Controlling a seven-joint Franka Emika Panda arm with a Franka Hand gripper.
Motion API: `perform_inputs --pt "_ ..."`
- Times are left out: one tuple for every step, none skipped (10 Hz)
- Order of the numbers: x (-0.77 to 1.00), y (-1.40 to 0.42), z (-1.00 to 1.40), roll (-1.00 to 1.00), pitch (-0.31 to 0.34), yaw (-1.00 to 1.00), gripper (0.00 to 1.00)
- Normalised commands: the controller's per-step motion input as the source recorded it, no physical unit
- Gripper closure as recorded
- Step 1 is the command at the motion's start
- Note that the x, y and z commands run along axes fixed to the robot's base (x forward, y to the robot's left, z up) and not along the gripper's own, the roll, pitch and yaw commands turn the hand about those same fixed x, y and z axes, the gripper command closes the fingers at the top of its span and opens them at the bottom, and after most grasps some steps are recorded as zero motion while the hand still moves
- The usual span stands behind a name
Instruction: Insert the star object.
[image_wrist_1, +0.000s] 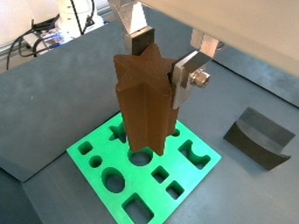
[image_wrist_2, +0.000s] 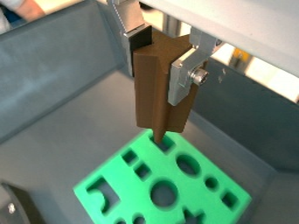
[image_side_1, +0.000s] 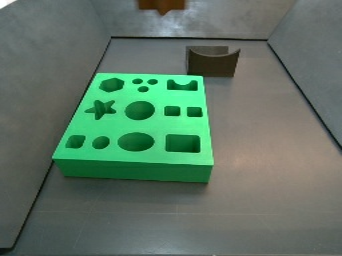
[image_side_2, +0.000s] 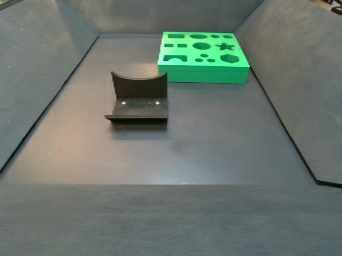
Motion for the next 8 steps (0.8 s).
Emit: perform_inputs --pt "-1.00 0.24 -1.00 -0.04 -0.037 -0.12 1.00" --pt "-1.00 0.23 -1.00 -0.04 -0.039 -0.13 1.00" --pt "-0.88 0.14 -1.00 0.00 -0.026 -0.13 1.00" --pt "-0.62 0.04 -1.00 0.00 -0.053 -0.08 1.00" --pt "-0.45 0.00 -1.00 0.00 -0.110 -0.10 1.00" --pt "-0.40 -0.13 -0.96 0.04 -0.167 -0.07 1.00" --pt "-0.38 -0.11 -0.92 0.06 -0.184 -0.06 1.00" --pt "-0.33 0.02 -0.94 0.06 -0.170 0.00 1.00"
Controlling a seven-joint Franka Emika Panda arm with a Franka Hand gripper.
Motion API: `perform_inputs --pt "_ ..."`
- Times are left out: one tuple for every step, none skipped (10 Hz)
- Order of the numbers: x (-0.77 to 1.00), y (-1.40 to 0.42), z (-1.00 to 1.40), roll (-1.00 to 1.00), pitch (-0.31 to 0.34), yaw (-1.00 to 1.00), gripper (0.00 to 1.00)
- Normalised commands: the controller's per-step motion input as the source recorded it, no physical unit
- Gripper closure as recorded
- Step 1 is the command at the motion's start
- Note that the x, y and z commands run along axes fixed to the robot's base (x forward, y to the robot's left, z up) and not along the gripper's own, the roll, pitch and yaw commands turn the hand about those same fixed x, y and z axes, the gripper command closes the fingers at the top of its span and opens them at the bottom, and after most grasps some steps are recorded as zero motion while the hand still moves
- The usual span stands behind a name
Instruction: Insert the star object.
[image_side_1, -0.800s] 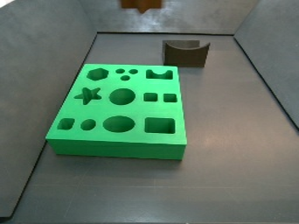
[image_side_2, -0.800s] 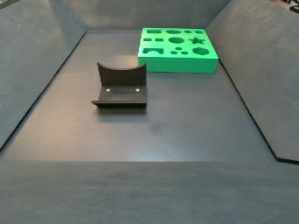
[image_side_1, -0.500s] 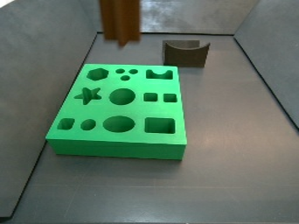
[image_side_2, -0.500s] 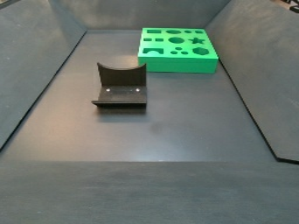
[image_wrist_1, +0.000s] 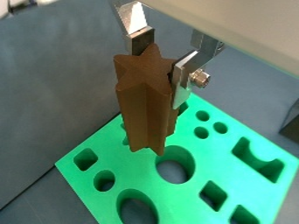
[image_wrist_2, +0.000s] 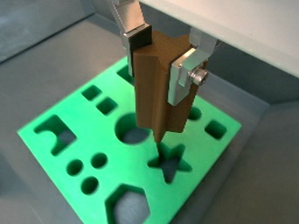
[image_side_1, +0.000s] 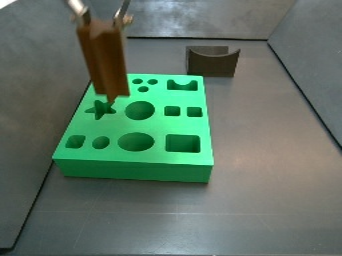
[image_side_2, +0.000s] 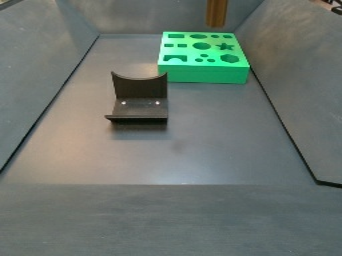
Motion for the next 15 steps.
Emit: perform_inputs --pt "-0.42 0.29 -0.76 0.00 -0.116 -0.02 1.00" --pt "-0.27 0.29 -0.49 0.00 -0.049 0.00 1.00" --pt "-0.21 0.25 -0.32 0.00 -0.001 0.00 1.00" --pt "0.00 0.07 -0.25 0.00 0.000 0.07 1.00" --pt "0.00 0.04 -0.27 0.01 0.000 0.08 1.00" --pt "0.00 0.06 -0.30 0.02 0.000 0.07 1.00" --pt "0.00 0.04 -0.33 0.02 0.000 0.04 1.00" --pt "-0.22 0.00 -0.42 -0.01 -0.006 -0.02 1.00" --pt "-0.30 0.00 -0.50 -0.03 -0.026 -0.09 1.00" --pt "-0.36 0.03 -0.51 0.00 -0.020 -0.09 1.00" --pt "-0.34 0.02 -0.45 0.09 -0.020 -0.01 1.00" --pt "-0.15 0.05 -0.31 0.15 0.000 0.00 1.00" --pt "0.02 0.06 -0.23 0.12 0.006 0.00 1.00" --pt "0.09 0.11 -0.25 0.14 0.040 0.00 1.00" --pt "0.04 0.14 -0.29 0.22 0.050 0.00 1.00"
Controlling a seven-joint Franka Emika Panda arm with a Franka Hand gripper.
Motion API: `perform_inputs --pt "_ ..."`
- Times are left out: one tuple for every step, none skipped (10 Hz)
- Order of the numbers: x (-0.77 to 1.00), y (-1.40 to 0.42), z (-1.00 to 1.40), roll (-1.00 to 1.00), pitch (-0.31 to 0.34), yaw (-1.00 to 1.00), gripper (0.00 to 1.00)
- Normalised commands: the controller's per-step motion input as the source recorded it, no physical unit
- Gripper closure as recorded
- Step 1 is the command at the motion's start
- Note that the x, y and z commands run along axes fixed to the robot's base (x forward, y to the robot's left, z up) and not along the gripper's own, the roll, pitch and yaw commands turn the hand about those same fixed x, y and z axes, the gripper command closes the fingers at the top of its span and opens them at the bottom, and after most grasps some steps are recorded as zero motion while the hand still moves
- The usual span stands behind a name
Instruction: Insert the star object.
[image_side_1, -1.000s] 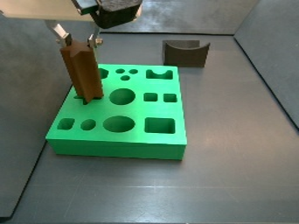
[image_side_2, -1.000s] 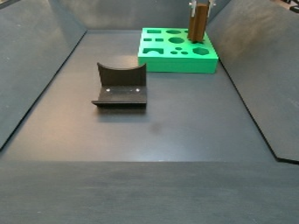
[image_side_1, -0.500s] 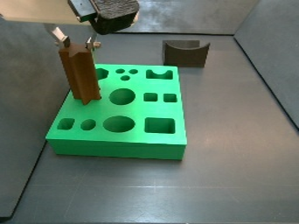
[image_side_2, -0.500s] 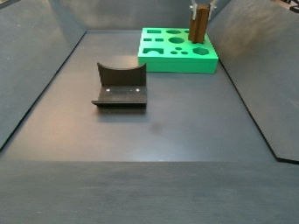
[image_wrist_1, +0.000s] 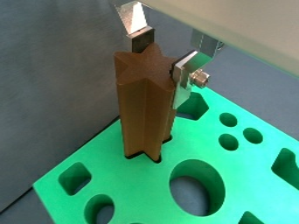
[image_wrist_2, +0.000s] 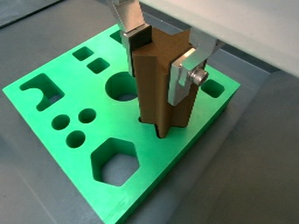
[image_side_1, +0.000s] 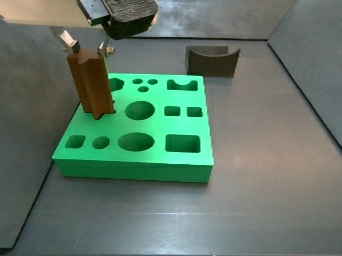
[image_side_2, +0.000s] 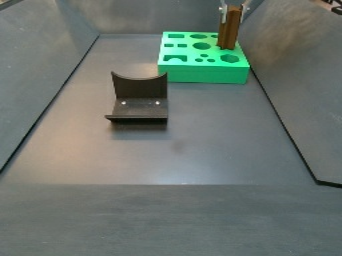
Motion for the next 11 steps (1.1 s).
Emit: perform_inputs --pt "0.05 0.12 -0.29 0.25 0.060 0.00 1.00" --pt "0.11 0.05 -0.35 0.30 0.051 0.06 1.00" --pt "0.10 0.00 -0.53 0.32 0.000 0.17 1.00" --pt "0.15 -0.03 -0.58 0.33 -0.006 0.32 1.00" --pt "0.01 -0.09 -0.72 0.24 -0.100 0.38 1.00" --pt "0.00 -0.14 -0.85 0.18 -0.100 0.39 1.00" --pt "0.00 -0.22 -0.97 0.14 -0.060 0.38 1.00" --pt "0.00 -0.31 -1.00 0.11 -0.029 0.34 1.00" --pt "0.00 -0.41 -1.00 0.09 -0.026 0.26 1.00" --pt "0.00 -0.46 -1.00 0.08 -0.027 0.22 1.00" --pt "0.01 -0.51 -1.00 0.08 -0.009 0.13 1.00"
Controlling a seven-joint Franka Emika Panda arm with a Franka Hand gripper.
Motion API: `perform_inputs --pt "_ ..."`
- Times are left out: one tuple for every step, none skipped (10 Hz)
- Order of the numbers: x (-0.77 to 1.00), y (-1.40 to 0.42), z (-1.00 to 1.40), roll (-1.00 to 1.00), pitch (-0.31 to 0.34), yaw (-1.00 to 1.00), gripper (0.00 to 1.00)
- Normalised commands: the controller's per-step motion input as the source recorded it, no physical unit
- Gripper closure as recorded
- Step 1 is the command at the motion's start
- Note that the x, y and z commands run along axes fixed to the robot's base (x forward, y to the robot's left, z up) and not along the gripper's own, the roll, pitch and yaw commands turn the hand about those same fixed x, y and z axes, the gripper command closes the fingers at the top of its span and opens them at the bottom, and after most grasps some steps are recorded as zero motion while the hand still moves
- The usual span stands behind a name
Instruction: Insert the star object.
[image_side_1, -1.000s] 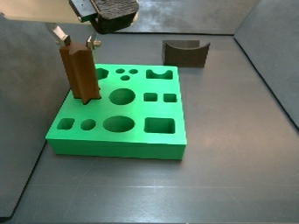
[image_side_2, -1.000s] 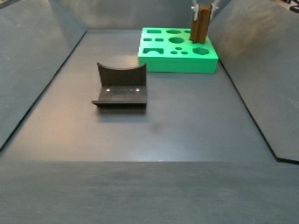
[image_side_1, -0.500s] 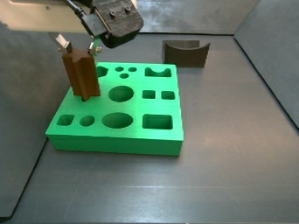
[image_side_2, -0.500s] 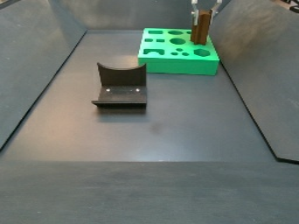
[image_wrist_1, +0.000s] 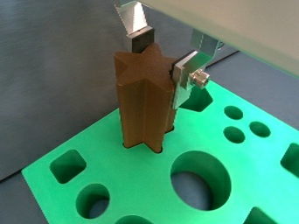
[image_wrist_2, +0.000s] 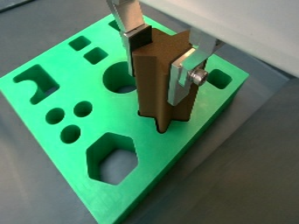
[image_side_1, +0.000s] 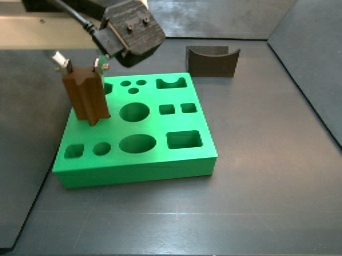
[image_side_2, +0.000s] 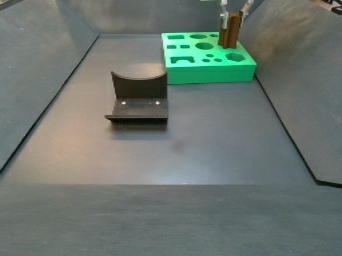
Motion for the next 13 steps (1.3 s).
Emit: perform_inputs --pt "0.38 -0.18 -1.00 0.00 0.000 -0.14 1.00" --pt "0.37 -0.06 -0.77 0.00 0.167 -0.18 1.00" --pt "0.17 -0.01 -0.71 0.00 0.121 -0.15 1.00" --pt "0.02 0.00 -0.86 0.00 0.000 -0.07 1.00" --pt "0.00 -0.01 -1.00 0.00 -0.054 0.00 1.00" --pt "0.00 -0.03 -1.00 0.02 -0.114 0.00 1.00" --pt "0.00 -0.04 -1.00 0.04 -0.109 0.00 1.00" --pt "0.00 -0.04 -0.89 0.00 -0.084 0.00 1.00" --pt "0.09 -0.06 -0.77 0.00 -0.010 0.00 1.00" --pt "0.01 -0.08 -0.76 0.01 -0.051 0.00 1.00" --pt "-0.03 -0.14 -0.91 0.06 -0.179 0.02 1.00" --pt "-0.21 -0.19 -1.00 0.07 -0.090 0.02 1.00" --pt "-0.34 -0.20 -1.00 0.05 0.000 0.01 1.00"
